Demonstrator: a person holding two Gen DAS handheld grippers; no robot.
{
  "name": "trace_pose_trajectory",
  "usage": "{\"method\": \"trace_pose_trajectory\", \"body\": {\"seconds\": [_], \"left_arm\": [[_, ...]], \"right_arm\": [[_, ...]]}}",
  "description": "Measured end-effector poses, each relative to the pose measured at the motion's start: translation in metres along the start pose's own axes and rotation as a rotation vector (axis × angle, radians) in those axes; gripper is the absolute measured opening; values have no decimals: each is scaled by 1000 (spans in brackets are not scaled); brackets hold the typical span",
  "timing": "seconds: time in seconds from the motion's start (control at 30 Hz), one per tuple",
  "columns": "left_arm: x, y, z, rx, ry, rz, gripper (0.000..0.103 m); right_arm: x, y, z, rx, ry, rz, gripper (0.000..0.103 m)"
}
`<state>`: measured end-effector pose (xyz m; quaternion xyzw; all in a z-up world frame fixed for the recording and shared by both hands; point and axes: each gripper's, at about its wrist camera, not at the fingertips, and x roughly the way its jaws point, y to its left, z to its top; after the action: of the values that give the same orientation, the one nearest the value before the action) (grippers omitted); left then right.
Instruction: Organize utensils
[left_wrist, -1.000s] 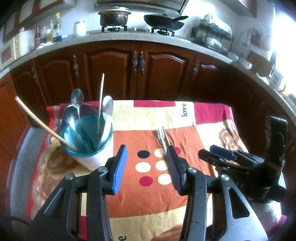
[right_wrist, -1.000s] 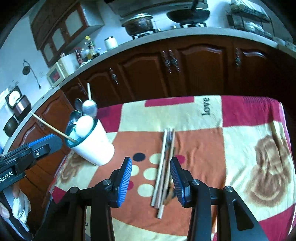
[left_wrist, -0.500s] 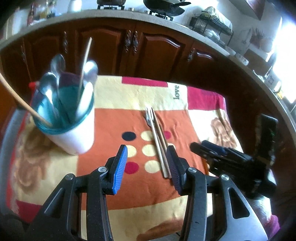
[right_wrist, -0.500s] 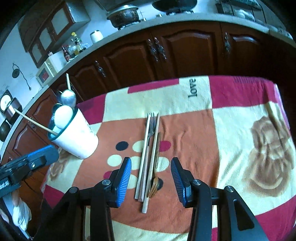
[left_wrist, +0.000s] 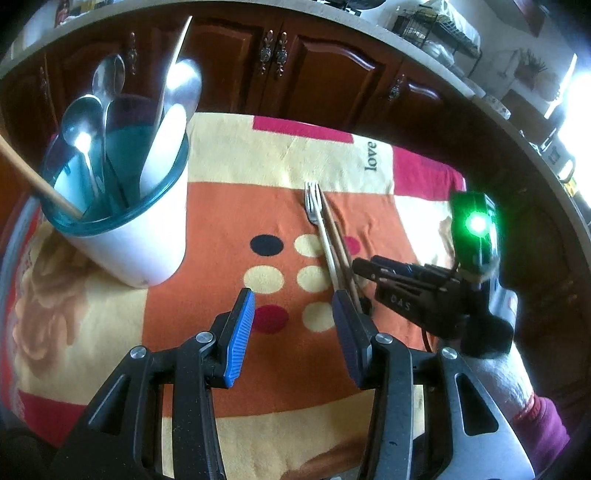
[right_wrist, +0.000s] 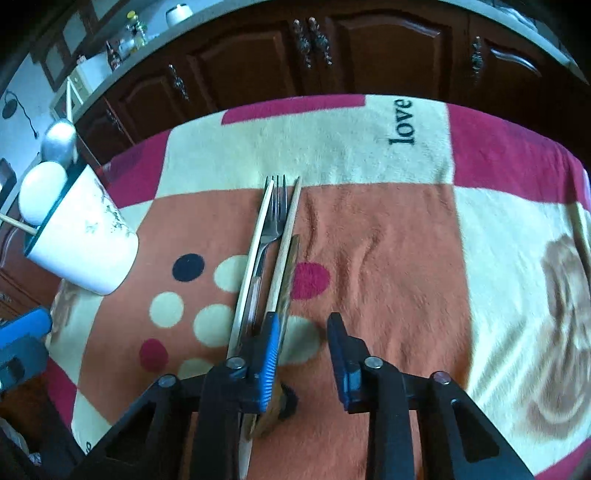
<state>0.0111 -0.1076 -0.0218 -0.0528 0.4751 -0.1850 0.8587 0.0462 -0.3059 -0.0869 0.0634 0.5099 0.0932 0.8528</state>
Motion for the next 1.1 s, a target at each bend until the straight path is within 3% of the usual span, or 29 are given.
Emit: {"method": "trace_pose_trajectory", "body": {"seconds": [0.23, 0.37, 0.5, 0.77, 0.83, 1.0, 1.1], "left_arm": [[12, 3, 4, -17, 18, 6, 43], [18, -2, 5, -10, 30, -6, 43], [28, -5, 10, -14, 34, -13, 43], [77, -17, 38, -73, 62, -38, 43], [89, -21, 45, -81, 63, -36, 43], [117, -29, 62, -95, 64, -13, 42], [132, -31, 69, -103, 72, 6, 35]], "right_arm": [[7, 12, 7, -74, 21, -14, 18], [7, 10, 6, -147, 38, -113, 16], [-12, -24, 2, -81, -1, -203, 16], [-36, -69, -10, 75, -54, 28, 20], [-36, -71, -11, 82, -55, 52, 33], [-29, -66, -8, 67, -60, 82, 33], [-25, -67, -4, 56, -58, 94, 33]]}}
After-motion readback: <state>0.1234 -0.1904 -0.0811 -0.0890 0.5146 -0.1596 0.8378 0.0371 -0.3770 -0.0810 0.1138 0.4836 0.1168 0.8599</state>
